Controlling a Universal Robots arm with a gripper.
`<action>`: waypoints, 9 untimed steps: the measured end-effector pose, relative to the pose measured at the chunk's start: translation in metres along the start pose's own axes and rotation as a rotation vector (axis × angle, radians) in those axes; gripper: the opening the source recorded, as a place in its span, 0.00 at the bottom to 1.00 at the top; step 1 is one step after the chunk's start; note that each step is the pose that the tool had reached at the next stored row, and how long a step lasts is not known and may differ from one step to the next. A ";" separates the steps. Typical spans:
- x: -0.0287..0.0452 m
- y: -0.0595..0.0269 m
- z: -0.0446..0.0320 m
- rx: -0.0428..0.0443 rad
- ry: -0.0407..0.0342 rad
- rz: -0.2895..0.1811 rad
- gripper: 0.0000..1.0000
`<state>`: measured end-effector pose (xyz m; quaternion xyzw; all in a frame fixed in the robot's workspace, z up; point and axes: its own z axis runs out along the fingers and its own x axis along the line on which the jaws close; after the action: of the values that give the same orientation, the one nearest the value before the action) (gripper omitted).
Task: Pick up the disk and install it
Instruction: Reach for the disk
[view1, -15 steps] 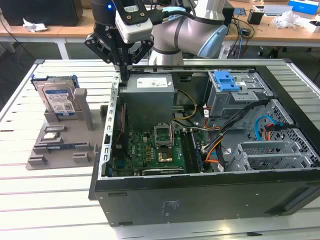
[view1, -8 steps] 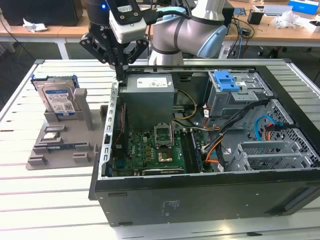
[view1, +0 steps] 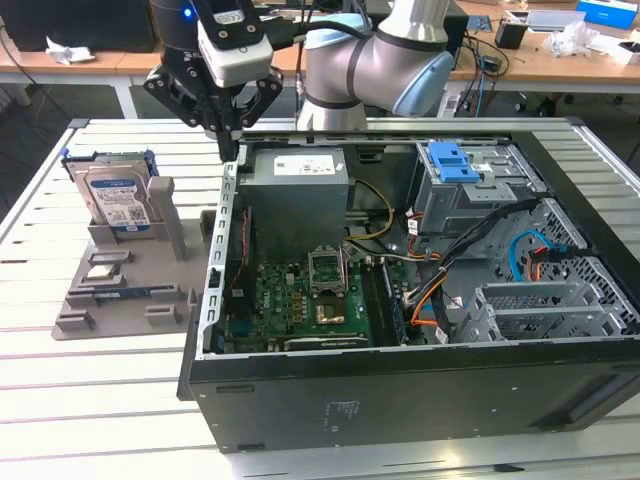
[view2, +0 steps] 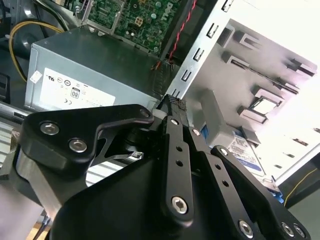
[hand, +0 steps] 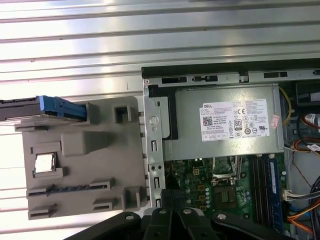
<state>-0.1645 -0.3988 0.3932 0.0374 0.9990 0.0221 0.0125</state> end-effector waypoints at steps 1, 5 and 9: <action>0.0025 -0.0002 -0.0001 0.0001 0.0000 0.000 0.10; 0.0099 -0.0007 -0.0003 0.0001 0.0001 0.000 0.10; 0.0146 -0.0011 -0.0004 0.0001 0.0000 0.000 0.10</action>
<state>-0.1792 -0.3988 0.3933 0.0374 0.9990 0.0221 0.0125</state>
